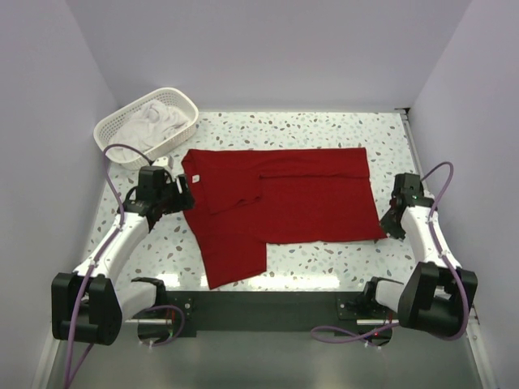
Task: Fold and stack the t-shirts
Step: Fold the tshirt
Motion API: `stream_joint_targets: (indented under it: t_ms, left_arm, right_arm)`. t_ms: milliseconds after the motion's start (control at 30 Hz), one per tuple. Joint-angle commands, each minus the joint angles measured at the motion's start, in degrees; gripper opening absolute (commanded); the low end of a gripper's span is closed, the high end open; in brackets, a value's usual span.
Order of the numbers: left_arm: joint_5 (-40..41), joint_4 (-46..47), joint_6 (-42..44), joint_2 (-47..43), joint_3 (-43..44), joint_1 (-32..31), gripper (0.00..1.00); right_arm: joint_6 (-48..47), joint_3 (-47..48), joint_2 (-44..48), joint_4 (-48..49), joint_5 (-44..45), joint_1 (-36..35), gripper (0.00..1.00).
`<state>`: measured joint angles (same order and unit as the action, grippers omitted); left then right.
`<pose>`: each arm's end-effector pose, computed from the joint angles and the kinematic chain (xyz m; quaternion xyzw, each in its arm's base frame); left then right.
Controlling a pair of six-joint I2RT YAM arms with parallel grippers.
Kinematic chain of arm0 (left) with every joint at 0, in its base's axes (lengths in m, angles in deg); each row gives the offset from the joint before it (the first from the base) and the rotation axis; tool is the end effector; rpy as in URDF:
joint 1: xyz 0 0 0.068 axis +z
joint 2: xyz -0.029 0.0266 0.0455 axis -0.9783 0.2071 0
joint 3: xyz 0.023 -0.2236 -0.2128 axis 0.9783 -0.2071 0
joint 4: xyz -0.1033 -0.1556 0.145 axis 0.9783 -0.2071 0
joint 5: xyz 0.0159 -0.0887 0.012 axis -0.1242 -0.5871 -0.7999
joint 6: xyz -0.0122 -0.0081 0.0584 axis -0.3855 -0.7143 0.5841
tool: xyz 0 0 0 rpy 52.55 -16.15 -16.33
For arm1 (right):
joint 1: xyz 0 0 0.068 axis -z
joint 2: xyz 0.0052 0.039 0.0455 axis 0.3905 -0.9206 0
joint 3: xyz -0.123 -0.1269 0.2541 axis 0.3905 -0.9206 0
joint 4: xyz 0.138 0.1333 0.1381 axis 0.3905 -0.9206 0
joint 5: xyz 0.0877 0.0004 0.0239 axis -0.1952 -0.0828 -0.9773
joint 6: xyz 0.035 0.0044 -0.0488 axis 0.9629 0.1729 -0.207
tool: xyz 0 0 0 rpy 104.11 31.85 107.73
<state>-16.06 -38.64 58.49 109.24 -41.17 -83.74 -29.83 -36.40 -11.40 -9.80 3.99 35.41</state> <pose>0.1935 -0.0215 0.2602 -0.1161 0.9194 -0.1094 0.3595 0.1667 -0.0496 0.2453 0.3777 0.8985 -0.1130 0.1930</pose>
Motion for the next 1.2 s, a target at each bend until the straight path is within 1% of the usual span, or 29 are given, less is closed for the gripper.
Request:
stream_joint_targets:
  t_ms: [0,100,167,200,267,300,400,467,533,567,633,733,833,867,933,1100,1167]
  left_arm:
    - [-0.3,1.7,1.0,-1.4,-0.2,-0.2,0.73]
    - [-0.2,1.4,0.4,-1.3,-0.5,-0.2,0.73]
    - [0.8,0.6,-1.3,-1.1,-0.4,-0.2,0.73]
    - [1.0,-1.9,-1.7,-0.9,0.0,-0.2,0.73]
    - [1.3,-4.8,-2.5,-0.6,1.1,-0.2,0.73]
    - [0.7,-4.8,-2.6,-0.6,1.2,-0.3,0.73]
    - [-3.2,-8.3,-3.9,-0.2,1.2,-0.3,0.71]
    - [-5.3,-10.0,-4.5,0.4,1.2,-0.5,0.69]
    - [-4.9,-12.1,-5.0,0.4,1.1,-0.8,0.69]
    - [-4.3,-12.5,-5.4,0.4,1.0,-0.9,0.68]
    - [-3.9,-14.1,-5.9,1.1,0.6,-1.2,0.67]
    - [-3.5,-15.1,-6.6,3.2,-0.5,-1.9,0.65]
    - [-2.9,-14.9,-8.5,5.3,-1.3,-4.1,0.58]
    - [-2.6,-14.8,-9.8,6.0,-1.4,-4.8,0.57]
    - [-1.2,-14.2,-11.5,6.5,-1.6,-6.5,0.56]
    - [-0.6,-11.5,-14.0,8.9,-2.8,-7.5,0.55]
    - [0.7,-11.0,-14.8,9.2,-3.7,-8.0,0.53]
  right_arm:
    - [1.6,-1.3,2.7,-1.6,3.6,0.2,0.28]
    - [1.1,-0.7,3.5,-1.2,2.9,0.3,0.36]
    - [0.3,0.2,4.6,-1.1,1.2,0.3,0.39]
    - [-0.5,1.3,5.1,-0.5,0.3,0.2,0.43]
    - [-4.1,2.5,6.1,0.9,-5.7,0.1,0.47]
    - [-4.1,2.8,6.5,0.9,-8.5,0.1,0.48]
    - [-6.7,3.4,7.4,1.4,-13.1,-2.0,0.53]
    - [-8.2,3.3,7.7,1.0,-13.9,-4.5,0.54]
    - [-9.1,2.6,8.0,1.0,-13.6,-6.7,0.55]
    - [-9.3,2.2,8.3,1.4,-13.5,-9.2,0.56]
    - [-9.4,0.6,8.9,2.8,-14.7,-11.9,0.56]
    - [-9.6,-1.2,9.0,4.5,-16.4,-12.0,0.57]
    - [-10.3,-1.7,9.0,5.6,-19.5,-12.0,0.57]
    - [-10.5,-1.7,9.1,5.7,-19.8,-13.4,0.57]
    - [-10.8,-1.5,9.5,6.1,-20.5,-13.6,0.57]
    - [-11.0,-2.0,10.4,6.4,-20.6,-13.7,0.57]
    - [-11.1,-2.1,11.0,6.3,-20.5,-13.7,0.57]
